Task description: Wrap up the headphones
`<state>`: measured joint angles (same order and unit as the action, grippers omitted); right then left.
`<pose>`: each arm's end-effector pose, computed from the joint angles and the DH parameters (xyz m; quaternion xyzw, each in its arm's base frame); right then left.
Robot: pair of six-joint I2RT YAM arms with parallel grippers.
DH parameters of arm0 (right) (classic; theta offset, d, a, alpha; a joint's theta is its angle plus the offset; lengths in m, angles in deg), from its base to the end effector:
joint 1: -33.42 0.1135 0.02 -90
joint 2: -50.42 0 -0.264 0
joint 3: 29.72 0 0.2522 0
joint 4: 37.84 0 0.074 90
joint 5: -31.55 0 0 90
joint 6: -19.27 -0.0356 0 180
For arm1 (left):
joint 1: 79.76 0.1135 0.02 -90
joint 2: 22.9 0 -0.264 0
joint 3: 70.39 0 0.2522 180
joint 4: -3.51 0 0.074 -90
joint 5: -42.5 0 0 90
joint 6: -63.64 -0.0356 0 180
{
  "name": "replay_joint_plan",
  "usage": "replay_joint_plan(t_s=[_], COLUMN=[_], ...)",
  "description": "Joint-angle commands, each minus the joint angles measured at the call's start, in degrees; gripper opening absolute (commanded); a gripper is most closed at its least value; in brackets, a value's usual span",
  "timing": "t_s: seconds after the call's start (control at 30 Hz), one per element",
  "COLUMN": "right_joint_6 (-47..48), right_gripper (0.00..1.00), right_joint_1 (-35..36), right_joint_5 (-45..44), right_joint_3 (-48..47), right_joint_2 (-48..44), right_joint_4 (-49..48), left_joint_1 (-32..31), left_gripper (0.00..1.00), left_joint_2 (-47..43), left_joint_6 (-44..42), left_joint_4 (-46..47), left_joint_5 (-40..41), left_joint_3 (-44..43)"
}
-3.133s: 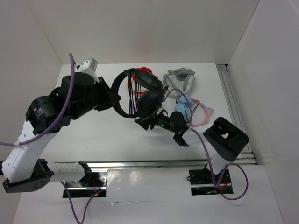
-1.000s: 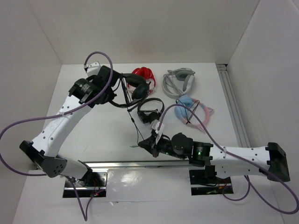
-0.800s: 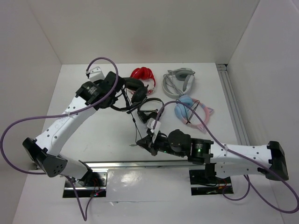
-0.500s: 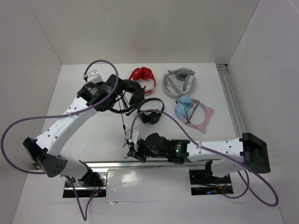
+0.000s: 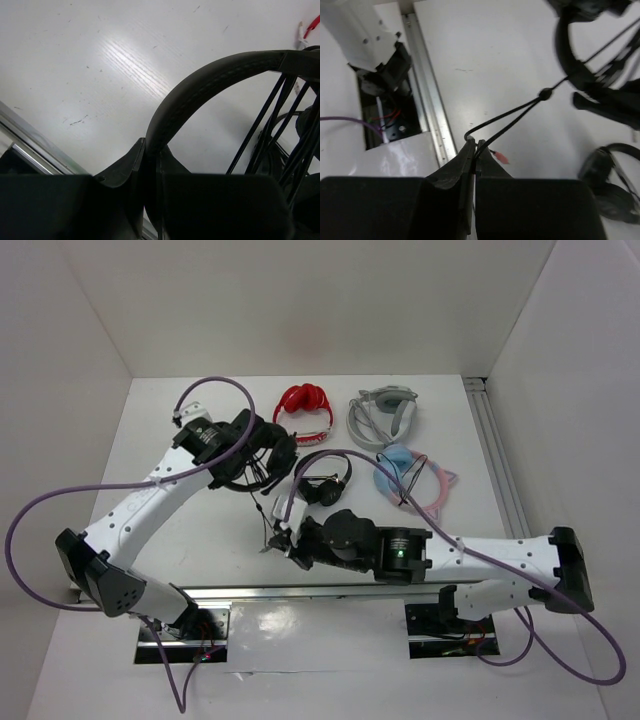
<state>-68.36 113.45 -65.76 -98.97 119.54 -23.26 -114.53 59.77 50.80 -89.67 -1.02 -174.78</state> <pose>0.0536 0.2789 0.3335 -0.4902 0.6192 0.3440 0.5078 0.2217 -0.1225 0.3753 -0.3871 0.8225 0.0953 0.4056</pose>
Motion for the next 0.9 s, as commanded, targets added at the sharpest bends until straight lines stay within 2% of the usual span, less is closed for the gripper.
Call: replay_joint_plan(t_s=[0.0, 0.03, 0.1, 0.13, 0.23, 0.27, 0.37, 0.53, 0.63, 0.83, 0.87], right_joint_6=[4.7, 5.9, 7.1, 8.4, 11.3, 12.2, 15.8, 19.9, 24.1, 28.6, 29.2], right_gripper=[0.00, 0.00, 0.00, 0.00, 0.00, 0.00, 0.00, 0.02, 0.03, 0.03, 0.06], right_joint_1=[2.9, 2.9, 2.9, 2.9, 2.9, 2.9, 2.9, 2.9, 2.9, 2.9, 2.9], right_joint_5=[-9.1, -15.5, -21.5, -27.3, -33.7, -35.2, -40.4, -47.3, -51.5, -56.8, -57.8], right_joint_3=[-6.9, -7.6, -9.5, -10.1, -11.2, -11.2, -10.6, -10.1, -8.8, -5.8, -4.6], right_joint_2=[-4.5, -5.3, -5.9, -5.9, -7.1, -7.1, -7.6, -6.4, -5.8, -5.8, -5.8], right_joint_4=[9.7, 10.9, 14.5, 15.3, 16.9, 16.4, 13.5, 9.6, 6.5, 1.9, 0.0], left_joint_1=[0.0, -0.7, -1.3, -2.1, -2.7, -3.4, -6.3, -12.1, -17.2, -21.8, -22.6], left_gripper=[0.00, 0.00, 0.00, 0.00, 0.00, 0.00, 0.00, 0.00, 0.00, 0.00, 0.00], left_joint_2=[-0.1, -0.1, -0.7, -0.7, -2.1, -2.1, -2.7, -1.4, -0.8, -2.1, -2.6], left_joint_6=[7.7, 5.6, 2.8, 1.2, -6.6, -13.6, -26.9, -34.2, -39.2, -44.3, -44.3], left_joint_4=[1.2, 1.2, 1.2, 1.2, 3.0, 4.3, 9.6, 9.6, 10.9, 14.7, 14.7], left_joint_5=[9.2, 9.2, 9.2, 9.2, 6.2, 5.0, -0.3, -1.5, -5.3, -10.8, -11.4], left_joint_3=[0.8, 0.8, 0.8, 0.8, 1.6, 2.3, 3.8, 5.0, 7.7, 10.8, 10.8])
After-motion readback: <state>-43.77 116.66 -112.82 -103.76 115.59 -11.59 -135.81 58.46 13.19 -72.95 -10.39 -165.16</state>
